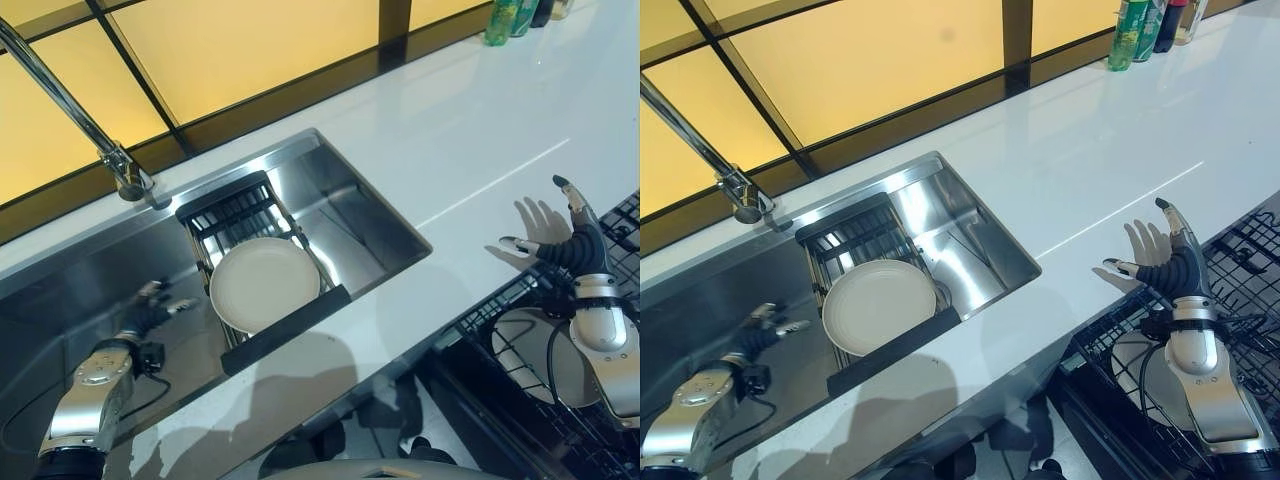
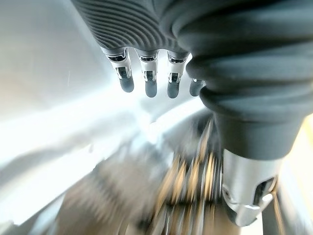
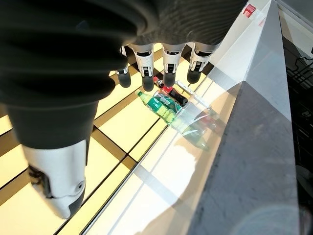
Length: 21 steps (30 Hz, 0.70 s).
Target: Pick up plates and place into dishwasher.
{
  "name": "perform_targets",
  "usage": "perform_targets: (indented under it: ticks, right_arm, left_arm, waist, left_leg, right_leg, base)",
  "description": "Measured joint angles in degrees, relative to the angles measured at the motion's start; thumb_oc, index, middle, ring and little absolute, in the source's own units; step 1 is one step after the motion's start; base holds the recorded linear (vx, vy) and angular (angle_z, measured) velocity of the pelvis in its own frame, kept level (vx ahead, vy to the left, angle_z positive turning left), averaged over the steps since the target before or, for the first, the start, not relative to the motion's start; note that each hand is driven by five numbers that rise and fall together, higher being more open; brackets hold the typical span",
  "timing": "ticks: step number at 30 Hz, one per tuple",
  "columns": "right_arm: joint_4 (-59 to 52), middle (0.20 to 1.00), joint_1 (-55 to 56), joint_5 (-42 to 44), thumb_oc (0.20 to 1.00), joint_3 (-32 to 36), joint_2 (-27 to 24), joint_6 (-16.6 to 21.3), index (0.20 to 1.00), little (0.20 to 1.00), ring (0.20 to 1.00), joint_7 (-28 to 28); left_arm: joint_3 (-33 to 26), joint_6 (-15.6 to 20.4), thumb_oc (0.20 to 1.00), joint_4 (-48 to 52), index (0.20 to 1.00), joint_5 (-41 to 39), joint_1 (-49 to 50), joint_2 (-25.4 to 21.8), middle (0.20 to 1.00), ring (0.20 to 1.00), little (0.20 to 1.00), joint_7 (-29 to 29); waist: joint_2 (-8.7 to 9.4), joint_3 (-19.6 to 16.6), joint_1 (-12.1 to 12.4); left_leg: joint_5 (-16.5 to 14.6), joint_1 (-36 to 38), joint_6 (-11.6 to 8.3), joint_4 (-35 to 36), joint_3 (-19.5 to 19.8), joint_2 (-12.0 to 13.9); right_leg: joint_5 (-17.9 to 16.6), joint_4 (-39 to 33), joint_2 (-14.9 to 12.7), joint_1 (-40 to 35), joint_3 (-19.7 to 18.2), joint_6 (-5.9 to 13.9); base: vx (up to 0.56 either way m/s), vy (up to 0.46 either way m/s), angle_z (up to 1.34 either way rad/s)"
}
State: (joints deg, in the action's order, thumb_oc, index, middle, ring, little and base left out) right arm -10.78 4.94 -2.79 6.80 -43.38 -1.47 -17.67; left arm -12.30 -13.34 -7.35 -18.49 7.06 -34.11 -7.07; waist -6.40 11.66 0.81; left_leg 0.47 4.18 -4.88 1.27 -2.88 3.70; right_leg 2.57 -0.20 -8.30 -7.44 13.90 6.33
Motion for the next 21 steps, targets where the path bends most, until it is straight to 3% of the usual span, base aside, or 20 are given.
perform_targets:
  ticks: [5,8,16,21]
  right_arm:
    - [-0.01,1.0,-0.01,-0.02,1.0,0.0,0.37,0.01,1.0,1.0,1.0,0.04]
    - [-0.01,1.0,0.0,-0.02,1.0,0.0,0.84,0.01,1.0,1.0,1.0,0.1]
    - [-0.05,1.0,1.24,-0.09,1.0,-0.15,2.46,0.04,1.0,1.0,1.0,0.63]
    - [-0.02,1.0,1.22,-0.09,1.0,-0.86,2.43,0.09,1.0,1.0,1.0,0.65]
  left_arm:
    - [-4.42,6.55,1.0,4.02,1.0,8.76,-0.17,0.29,1.0,1.0,1.0,-8.75]
    - [-5.28,12.23,1.0,7.91,1.0,13.55,-0.37,-0.4,1.0,1.0,1.0,-11.65]
    - [-3.16,24.9,1.0,15.02,1.0,22.73,-1.71,-3.02,1.0,1.0,1.0,-7.51]
    - [2.11,28.25,1.0,14.96,1.0,28.47,-3.97,-9.12,1.0,1.0,1.0,-7.1]
  waist:
    - [1.14,-0.38,0.15]
    - [1.96,-0.74,0.09]
    - [2.52,-0.98,-0.16]
    - [2.52,-0.98,-1.33]
  left_leg:
    - [0.0,0.04,0.0,-0.01,0.07,0.0]
    - [0.0,0.11,0.0,-0.01,0.06,0.03]
    - [0.0,0.24,0.0,-0.02,-0.24,0.09]
    - [0.0,0.34,0.0,0.01,-0.52,0.06]
  right_leg:
    - [0.0,0.0,0.0,-0.09,0.12,0.0]
    - [0.0,0.01,-0.01,-0.14,0.13,0.0]
    - [-0.01,0.27,0.0,0.05,-0.37,-0.01]
    - [-0.03,0.43,-0.03,0.21,-0.74,-0.02]
  base:
    - [0.01,-0.013,0.0]
    - [0.03,-0.012,0.0]
    - [0.02,0.009,-0.01]
    - [0.05,0.027,-0.03]
